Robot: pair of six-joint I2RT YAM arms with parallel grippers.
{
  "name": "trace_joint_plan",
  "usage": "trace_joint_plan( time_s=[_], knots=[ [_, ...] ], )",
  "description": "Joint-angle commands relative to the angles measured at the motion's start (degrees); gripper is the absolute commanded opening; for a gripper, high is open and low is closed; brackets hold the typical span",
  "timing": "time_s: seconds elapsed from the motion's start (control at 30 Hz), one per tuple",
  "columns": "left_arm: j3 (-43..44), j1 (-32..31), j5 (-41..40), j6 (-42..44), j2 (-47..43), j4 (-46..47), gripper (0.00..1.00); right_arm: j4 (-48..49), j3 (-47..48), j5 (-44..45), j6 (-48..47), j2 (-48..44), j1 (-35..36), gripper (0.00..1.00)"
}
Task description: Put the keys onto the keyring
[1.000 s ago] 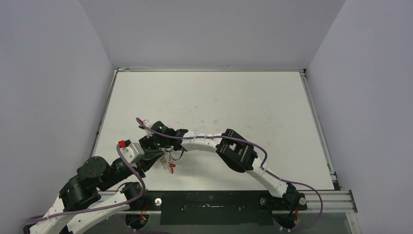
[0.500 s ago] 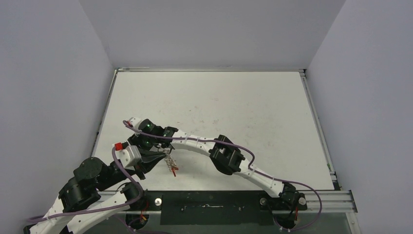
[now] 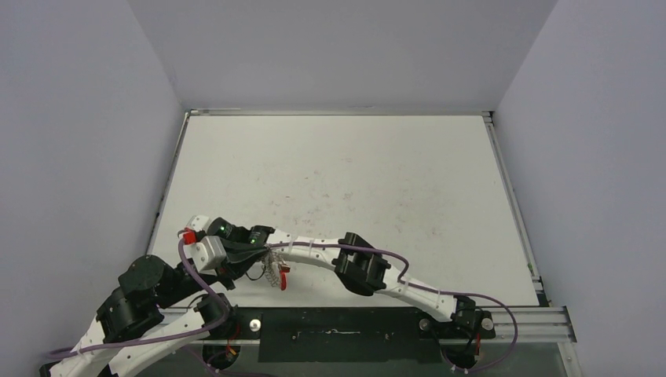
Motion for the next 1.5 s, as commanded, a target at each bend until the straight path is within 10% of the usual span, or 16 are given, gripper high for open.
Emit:
trace_joint_plan(
  time_s=[0.0,0.57,1.47],
  knots=[
    [0.4,0.2,0.7,-0.3,-0.9,4.8,0.00,-16.0,-2.1,7.8,-1.6,2.7,1.4,0.43],
    [0.8,0.2,1.1,-0.3,-0.3,6.2,0.00,-15.9,-30.3,16.3,1.8,-10.1,-4.4,0.00],
    [-8.0,0.3,3.3,-3.3,-0.1,11.8,0.00,-5.4,-76.5,6.9,9.3,-44.5,-27.7,0.10]
  ],
)
